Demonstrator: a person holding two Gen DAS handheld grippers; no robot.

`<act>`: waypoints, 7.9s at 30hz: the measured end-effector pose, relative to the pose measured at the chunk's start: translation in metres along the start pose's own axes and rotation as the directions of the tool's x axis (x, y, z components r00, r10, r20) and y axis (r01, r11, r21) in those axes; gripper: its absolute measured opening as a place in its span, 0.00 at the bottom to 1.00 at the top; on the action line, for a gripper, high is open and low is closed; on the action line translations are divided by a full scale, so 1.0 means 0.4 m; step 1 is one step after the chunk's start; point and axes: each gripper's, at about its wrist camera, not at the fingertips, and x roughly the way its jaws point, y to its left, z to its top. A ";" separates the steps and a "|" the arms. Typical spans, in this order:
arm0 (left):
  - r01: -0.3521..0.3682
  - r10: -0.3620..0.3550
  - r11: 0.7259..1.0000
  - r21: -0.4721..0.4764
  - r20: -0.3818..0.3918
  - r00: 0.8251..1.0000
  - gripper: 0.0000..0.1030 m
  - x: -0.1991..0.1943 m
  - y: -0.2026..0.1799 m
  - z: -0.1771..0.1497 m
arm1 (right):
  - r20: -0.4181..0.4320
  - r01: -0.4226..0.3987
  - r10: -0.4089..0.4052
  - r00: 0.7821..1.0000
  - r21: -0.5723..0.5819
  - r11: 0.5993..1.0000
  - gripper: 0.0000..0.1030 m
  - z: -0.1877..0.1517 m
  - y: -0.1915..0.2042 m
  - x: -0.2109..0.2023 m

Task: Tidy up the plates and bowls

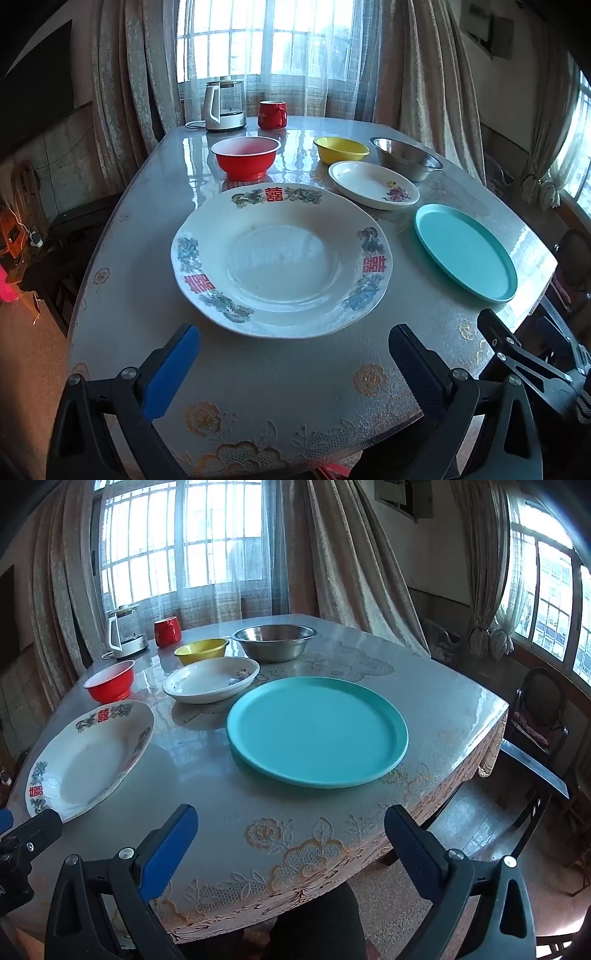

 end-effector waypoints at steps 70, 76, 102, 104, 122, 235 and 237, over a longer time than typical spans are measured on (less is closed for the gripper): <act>0.126 -0.125 0.987 0.103 -0.012 0.992 1.00 0.000 -0.069 -0.007 | 0.065 -0.107 0.108 0.992 -0.022 0.994 1.00 0.047 -0.061 0.047; 0.122 -0.128 0.966 0.226 0.014 0.992 1.00 -0.012 -0.148 0.026 | 0.022 -0.041 0.041 0.999 0.022 0.999 0.99 0.081 -0.175 0.110; 0.282 -0.269 0.945 0.164 -0.095 0.958 0.77 0.241 -0.412 0.135 | -0.052 -0.114 0.119 0.992 0.101 0.988 0.33 0.169 -0.361 0.336; 0.279 -0.260 0.948 0.151 -0.136 0.956 0.64 0.267 -0.411 0.129 | -0.046 -0.119 0.124 0.991 0.099 0.988 0.29 0.167 -0.362 0.337; 0.204 -0.193 0.964 0.168 -0.081 0.978 0.25 0.271 -0.363 0.108 | -0.052 -0.136 0.143 0.988 0.123 0.983 0.19 0.152 -0.349 0.318; 0.239 -0.237 0.921 -0.308 0.046 0.970 0.53 0.232 0.253 0.118 | -0.187 -0.589 0.579 0.794 0.004 0.808 0.47 0.132 0.280 0.289; 0.231 -0.229 0.920 -0.317 0.045 0.972 0.48 0.233 0.256 0.117 | -0.184 -0.576 0.567 0.803 0.007 0.817 0.43 0.132 0.278 0.290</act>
